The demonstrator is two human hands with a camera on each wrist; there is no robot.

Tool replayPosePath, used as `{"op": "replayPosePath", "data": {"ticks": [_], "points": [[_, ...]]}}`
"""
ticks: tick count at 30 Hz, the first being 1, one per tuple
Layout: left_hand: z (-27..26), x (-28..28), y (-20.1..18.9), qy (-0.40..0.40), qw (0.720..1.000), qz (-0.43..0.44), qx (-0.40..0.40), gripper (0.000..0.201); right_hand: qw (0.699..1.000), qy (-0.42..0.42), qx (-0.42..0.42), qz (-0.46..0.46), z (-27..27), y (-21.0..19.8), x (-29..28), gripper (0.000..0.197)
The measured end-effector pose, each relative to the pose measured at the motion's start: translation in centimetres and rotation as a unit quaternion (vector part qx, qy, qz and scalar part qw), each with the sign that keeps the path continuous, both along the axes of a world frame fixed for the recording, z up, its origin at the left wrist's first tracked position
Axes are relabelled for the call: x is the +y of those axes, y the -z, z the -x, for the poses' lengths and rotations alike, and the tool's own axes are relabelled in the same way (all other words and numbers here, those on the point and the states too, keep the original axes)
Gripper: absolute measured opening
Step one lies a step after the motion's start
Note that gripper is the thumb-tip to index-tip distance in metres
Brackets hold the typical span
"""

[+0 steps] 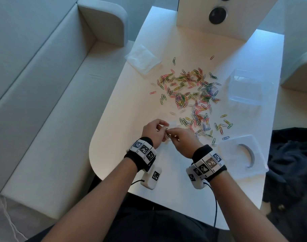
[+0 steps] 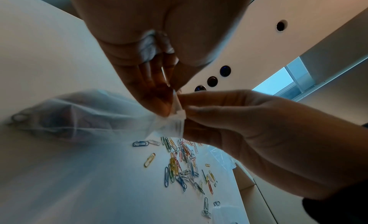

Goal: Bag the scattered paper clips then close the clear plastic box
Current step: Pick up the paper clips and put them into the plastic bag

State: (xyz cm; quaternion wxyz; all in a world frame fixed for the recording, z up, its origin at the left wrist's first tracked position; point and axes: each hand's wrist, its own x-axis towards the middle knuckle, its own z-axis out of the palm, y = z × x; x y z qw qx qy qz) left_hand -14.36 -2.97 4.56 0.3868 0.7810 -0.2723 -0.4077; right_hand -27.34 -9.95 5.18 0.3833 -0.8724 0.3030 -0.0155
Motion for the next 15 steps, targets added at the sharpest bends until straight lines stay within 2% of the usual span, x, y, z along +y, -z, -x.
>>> {"op": "replayPosePath", "data": {"ticks": [2, 3, 5, 6, 7, 8, 10, 11, 13, 15], "points": [[-0.2, 0.2, 0.1, -0.006, 1.000, 0.006, 0.004, 0.015, 0.999, -0.018, 0.029, -0.036, 0.2, -0.4, -1.0, 0.038], [-0.3, 0.2, 0.0, -0.009, 1.000, 0.009, 0.007, 0.015, 0.997, 0.010, 0.006, -0.072, 0.5, -0.7, -1.8, 0.039], [-0.8, 0.5, -0.2, -0.014, 1.000, 0.010, 0.006, 0.018, 0.985, 0.116, -0.071, -0.108, 1.6, -0.5, -3.8, 0.033], [-1.2, 0.6, -0.3, -0.014, 1.000, 0.008, 0.000, 0.020, 0.977, 0.178, -0.083, -0.089, 2.2, 0.0, -4.9, 0.029], [-1.7, 0.7, -0.3, -0.011, 1.000, 0.003, -0.009, 0.022, 0.971, 0.228, -0.055, -0.047, 2.9, 0.7, -6.2, 0.027], [-2.2, 0.9, -0.4, -0.007, 1.000, -0.005, -0.019, 0.024, 0.965, 0.261, 0.009, -0.002, 3.6, 1.5, -7.5, 0.030], [-3.1, 1.2, -0.5, 0.000, 0.999, -0.020, -0.033, 0.024, 0.944, 0.271, 0.181, 0.042, 4.6, 3.5, -9.3, 0.054], [-3.5, 1.4, -0.7, 0.001, 0.999, -0.023, -0.033, 0.024, 0.936, 0.258, 0.236, 0.044, 4.8, 4.4, -9.7, 0.065], [-4.1, 1.6, -0.9, 0.000, 0.999, -0.025, -0.021, 0.023, 0.934, 0.224, 0.270, 0.066, 4.5, 5.7, -9.8, 0.072], [-4.6, 1.7, -1.1, -0.004, 1.000, -0.024, -0.015, 0.023, 0.939, 0.194, 0.265, 0.107, 3.8, 6.8, -9.6, 0.063]]}}
